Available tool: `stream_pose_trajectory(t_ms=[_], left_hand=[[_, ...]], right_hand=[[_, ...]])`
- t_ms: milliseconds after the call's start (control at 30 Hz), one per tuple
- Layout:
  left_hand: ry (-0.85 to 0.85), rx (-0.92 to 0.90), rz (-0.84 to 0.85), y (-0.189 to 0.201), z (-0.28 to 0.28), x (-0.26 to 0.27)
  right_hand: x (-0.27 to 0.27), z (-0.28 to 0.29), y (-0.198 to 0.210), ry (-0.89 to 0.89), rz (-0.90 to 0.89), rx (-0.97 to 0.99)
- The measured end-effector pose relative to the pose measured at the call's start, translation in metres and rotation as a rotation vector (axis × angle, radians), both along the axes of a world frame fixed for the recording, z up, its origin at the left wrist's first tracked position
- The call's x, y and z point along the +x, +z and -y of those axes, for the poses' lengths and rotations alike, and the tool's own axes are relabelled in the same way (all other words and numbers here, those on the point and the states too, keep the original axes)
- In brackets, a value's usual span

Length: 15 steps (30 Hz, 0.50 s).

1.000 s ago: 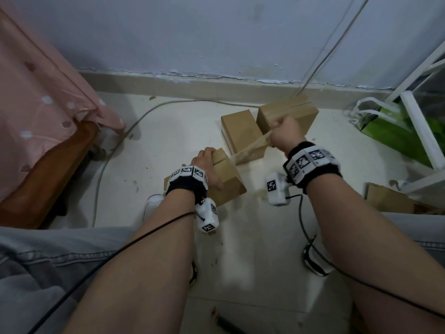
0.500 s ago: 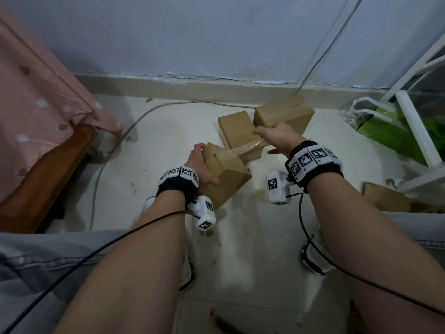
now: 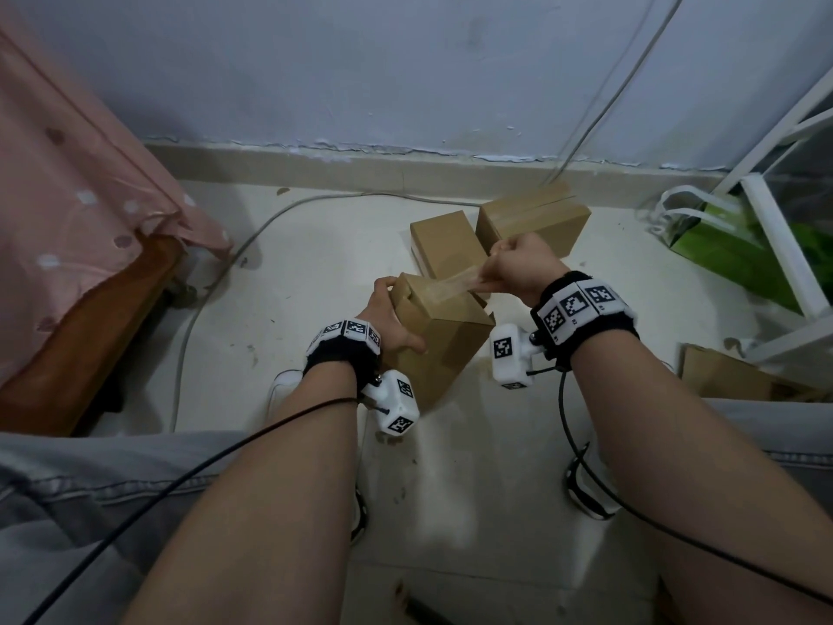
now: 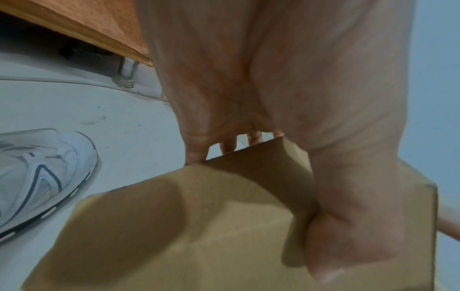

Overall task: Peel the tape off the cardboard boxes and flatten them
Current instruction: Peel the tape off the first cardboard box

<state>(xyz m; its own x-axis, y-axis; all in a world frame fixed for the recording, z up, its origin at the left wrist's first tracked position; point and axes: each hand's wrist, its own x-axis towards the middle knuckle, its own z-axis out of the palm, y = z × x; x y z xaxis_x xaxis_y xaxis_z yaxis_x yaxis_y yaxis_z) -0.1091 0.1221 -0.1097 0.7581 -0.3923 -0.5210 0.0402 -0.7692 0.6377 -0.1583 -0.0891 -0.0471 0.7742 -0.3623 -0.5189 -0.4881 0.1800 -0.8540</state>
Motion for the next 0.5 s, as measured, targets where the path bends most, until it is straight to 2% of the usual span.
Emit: stream_pose_trajectory(t_ms=[33, 67, 167, 267, 400, 500], left_hand=[[0.035, -0.005, -0.008, -0.003, -0.004, 0.001], [0.082, -0.016, -0.026, -0.005, -0.009, 0.003], [0.186, -0.031, -0.066, -0.008, -0.027, 0.007], [0.194, -0.034, -0.061, -0.007, -0.027, 0.008], [0.163, -0.039, -0.030, -0.002, -0.014, 0.009], [0.190, -0.061, -0.009, 0.001, -0.011, 0.010]], right_hand=[[0.002, 0.003, 0.000, -0.053, -0.013, 0.007], [0.003, 0.009, 0.000, -0.077, -0.037, -0.079], [0.004, 0.037, -0.001, 0.008, -0.141, -0.521], [-0.001, 0.051, -0.004, 0.110, -0.230, -0.739], [-0.010, 0.041, -0.025, 0.205, -0.336, -0.823], [-0.017, 0.033, -0.045, 0.237, -0.454, -0.772]])
